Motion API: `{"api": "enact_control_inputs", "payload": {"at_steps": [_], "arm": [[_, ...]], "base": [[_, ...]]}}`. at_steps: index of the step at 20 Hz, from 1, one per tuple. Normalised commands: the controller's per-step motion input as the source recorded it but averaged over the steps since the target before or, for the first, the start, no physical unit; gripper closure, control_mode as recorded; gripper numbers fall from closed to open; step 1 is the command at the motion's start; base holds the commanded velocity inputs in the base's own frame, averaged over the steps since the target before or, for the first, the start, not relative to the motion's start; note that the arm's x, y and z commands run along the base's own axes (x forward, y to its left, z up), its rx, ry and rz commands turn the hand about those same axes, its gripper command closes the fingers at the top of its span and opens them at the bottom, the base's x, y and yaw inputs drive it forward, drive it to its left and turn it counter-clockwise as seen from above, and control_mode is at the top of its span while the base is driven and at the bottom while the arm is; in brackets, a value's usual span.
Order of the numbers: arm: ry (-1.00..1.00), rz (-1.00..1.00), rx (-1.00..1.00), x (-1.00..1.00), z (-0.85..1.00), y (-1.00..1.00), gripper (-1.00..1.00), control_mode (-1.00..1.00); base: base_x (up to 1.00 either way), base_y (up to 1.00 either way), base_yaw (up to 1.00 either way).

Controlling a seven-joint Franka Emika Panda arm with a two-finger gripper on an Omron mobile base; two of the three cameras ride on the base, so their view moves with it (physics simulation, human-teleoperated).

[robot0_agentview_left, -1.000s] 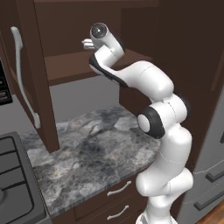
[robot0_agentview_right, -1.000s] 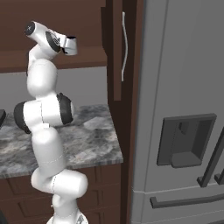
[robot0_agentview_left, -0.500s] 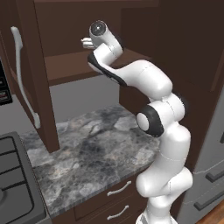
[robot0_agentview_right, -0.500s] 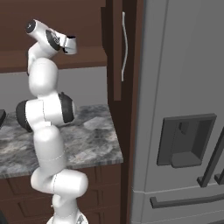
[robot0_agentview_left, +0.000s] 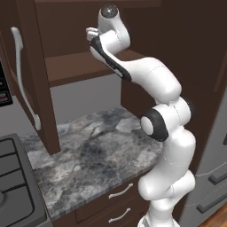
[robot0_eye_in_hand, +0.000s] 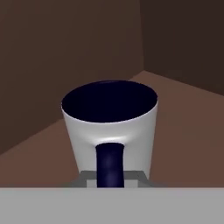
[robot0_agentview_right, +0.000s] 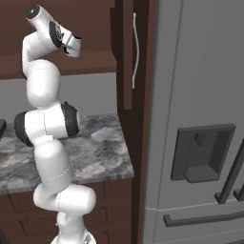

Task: There is a tray on the dining counter. Grab the cup, mug, and pitcher and place them on the tray. The pitcher may be placed next to the tray if it cannot fit the tray.

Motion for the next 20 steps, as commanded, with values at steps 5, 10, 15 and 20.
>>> {"api": "enact_control_inputs", "payload": {"at_steps": [5,10,15,20], "arm": [[-0.01,0.10,0.03,-1.00,0.00,-0.14,1.00,-1.00],[-0.08,0.22,0.00,-1.00,0.00,-0.30,1.00,-1.00],[-0.19,0.37,0.00,-1.00,-0.39,-0.63,1.00,-1.00],[-0.26,0.37,-0.06,-1.00,-0.68,-0.56,1.00,-1.00]], "base": [[0.00,0.00,0.00],[0.00,0.00,0.00],[0.00,0.00,0.00],[0.00,0.00,0.00]]}}
